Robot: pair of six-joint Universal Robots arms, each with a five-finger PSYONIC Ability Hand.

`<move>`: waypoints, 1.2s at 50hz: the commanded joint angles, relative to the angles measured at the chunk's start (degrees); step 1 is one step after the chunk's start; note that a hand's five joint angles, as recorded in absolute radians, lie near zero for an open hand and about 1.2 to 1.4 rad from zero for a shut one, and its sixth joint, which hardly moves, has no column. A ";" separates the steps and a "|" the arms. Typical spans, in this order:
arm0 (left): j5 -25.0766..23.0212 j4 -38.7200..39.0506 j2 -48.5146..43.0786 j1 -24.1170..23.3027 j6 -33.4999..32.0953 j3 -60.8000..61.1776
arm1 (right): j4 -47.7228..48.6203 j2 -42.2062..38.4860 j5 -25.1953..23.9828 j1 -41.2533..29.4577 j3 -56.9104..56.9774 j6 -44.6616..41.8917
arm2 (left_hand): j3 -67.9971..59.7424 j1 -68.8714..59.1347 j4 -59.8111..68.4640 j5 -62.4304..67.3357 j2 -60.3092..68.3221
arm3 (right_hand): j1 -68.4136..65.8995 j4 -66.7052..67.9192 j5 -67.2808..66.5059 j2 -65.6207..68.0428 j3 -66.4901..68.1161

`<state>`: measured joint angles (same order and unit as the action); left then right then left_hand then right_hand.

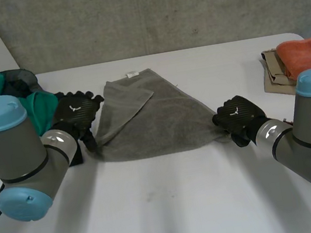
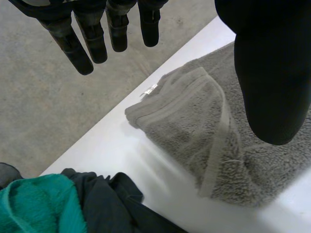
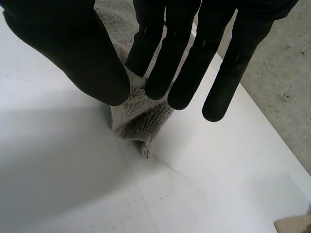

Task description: Fold the laundry.

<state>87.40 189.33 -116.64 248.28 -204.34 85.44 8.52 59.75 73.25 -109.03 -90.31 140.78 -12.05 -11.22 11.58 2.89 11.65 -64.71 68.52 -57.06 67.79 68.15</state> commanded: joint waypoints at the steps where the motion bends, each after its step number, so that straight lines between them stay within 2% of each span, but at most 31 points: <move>1: -1.35 -4.04 -2.00 -1.39 0.34 -1.94 | -0.26 0.36 1.01 -0.21 -0.39 0.02 | 0.51 -0.32 -0.05 -1.36 -0.11 | -15.29 11.48 -12.94 12.21 11.85; 5: -0.22 -8.17 -5.17 -2.10 0.69 -5.37 | -1.40 1.24 1.89 -0.30 -0.84 0.10 | -6.22 -7.05 6.69 5.38 6.63 | -15.29 11.48 -12.94 12.21 11.85; 12: 6.55 -11.43 -11.67 -1.66 1.22 -13.02 | -3.78 3.00 1.63 -0.74 -2.86 -0.07 | -17.66 -18.49 18.12 16.81 18.06 | -15.29 11.48 -12.94 12.21 11.85; 16: 9.98 -11.52 -14.05 -1.31 1.84 -16.18 | -3.87 3.79 1.54 -0.74 -4.17 -0.07 | -32.11 -32.93 32.57 31.26 32.51 | -15.29 11.48 -12.94 12.21 11.85; 20: 9.55 -11.70 -15.28 -1.48 2.36 -17.85 | -4.04 4.85 1.54 -0.83 -5.23 0.10 | -57.98 -58.81 58.45 57.14 58.39 | -15.29 11.48 -12.94 12.21 11.85; 21: 8.59 -11.79 -15.37 -1.66 2.54 -18.20 | -4.56 5.46 1.45 -0.74 -5.58 0.10 | -67.85 -68.68 68.32 67.01 68.25 | -15.29 11.48 -12.94 12.21 11.85; 24: 7.35 -12.05 -15.28 -2.10 2.63 -18.56 | -6.14 6.34 1.10 -0.65 -6.02 0.10 | -67.95 -68.78 68.42 67.11 68.35 | -15.29 11.48 -12.94 12.21 11.85; 28: 6.64 -12.58 -13.70 -2.54 2.63 -19.26 | -13.07 8.27 -0.83 -0.83 -7.34 -0.42 | -67.95 -68.78 68.42 67.11 68.35 | -15.29 11.48 -12.94 12.21 11.85; 33: 6.91 -12.14 -10.02 -2.80 2.36 -20.22 | -32.29 11.43 -6.71 -1.97 -7.52 -5.41 | -67.95 -68.78 68.42 67.11 68.35 | -15.29 11.48 -12.94 12.21 11.85; 35: 6.82 -11.96 -8.78 -3.06 2.36 -20.58 | -35.85 12.23 -7.07 -2.15 -6.99 -6.75 | -67.95 -68.78 68.42 67.11 68.35 | -15.29 11.48 -12.94 12.21 11.85; 36: 6.73 -11.88 -8.17 -3.24 2.36 -20.93 | -35.94 12.76 -6.81 -2.23 -6.38 -6.84 | -67.95 -68.78 68.42 67.11 68.35 | -11.11 7.30 -8.76 8.02 7.67; 37: 6.64 -11.79 -6.94 -3.50 2.36 -21.19 | -35.42 13.46 -5.33 -2.24 -5.07 -6.23 | -67.95 -68.78 68.42 67.11 68.35 | 18.08 -21.89 20.43 -21.16 -21.52; 38: 6.47 -11.70 -6.32 -3.68 2.36 -21.28 | -34.98 13.73 -4.18 -2.15 -4.36 -5.53 | -67.95 -68.78 68.42 67.11 68.35 | 26.53 -30.34 28.88 -29.61 -29.97; 42: 5.50 -11.61 -3.16 -5.08 2.36 -21.55 | -30.68 15.75 3.98 -1.45 1.79 -0.26 | -67.95 -68.78 68.42 67.11 68.35 | 43.07 -46.88 45.42 -46.15 -46.51; 44: 4.71 -11.61 -1.32 -5.96 2.36 -21.20 | -28.75 16.27 8.37 -1.36 6.17 3.07 | -67.95 -68.78 68.42 67.11 68.35 | 44.95 -48.76 47.30 -48.03 -48.39; 47: 4.18 -11.61 0.45 -7.19 2.36 -20.32 | -27.60 16.36 10.76 -1.53 10.14 6.16 | -67.95 -68.78 68.42 67.11 68.35 | 45.95 -49.76 48.31 -49.04 -49.40; 51: 4.01 -11.61 3.35 -9.04 2.28 -18.56 | -26.46 14.44 9.98 -3.02 15.94 10.73 | -67.95 -68.78 68.42 67.11 68.35 | 51.16 -54.97 53.51 -54.24 -54.60; 60: 4.36 -10.91 9.67 -12.90 1.23 -13.64 | -20.40 -0.92 8.57 -11.80 28.85 22.50 | -67.95 -68.78 68.42 67.11 68.35 | 54.71 -58.52 57.06 -57.79 -58.15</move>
<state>91.50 177.83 -110.23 237.41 -202.30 69.06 -15.37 68.70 82.61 -115.50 -68.47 156.33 -67.84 -66.36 68.40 56.41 68.44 -13.08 12.17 -2.45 12.08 12.04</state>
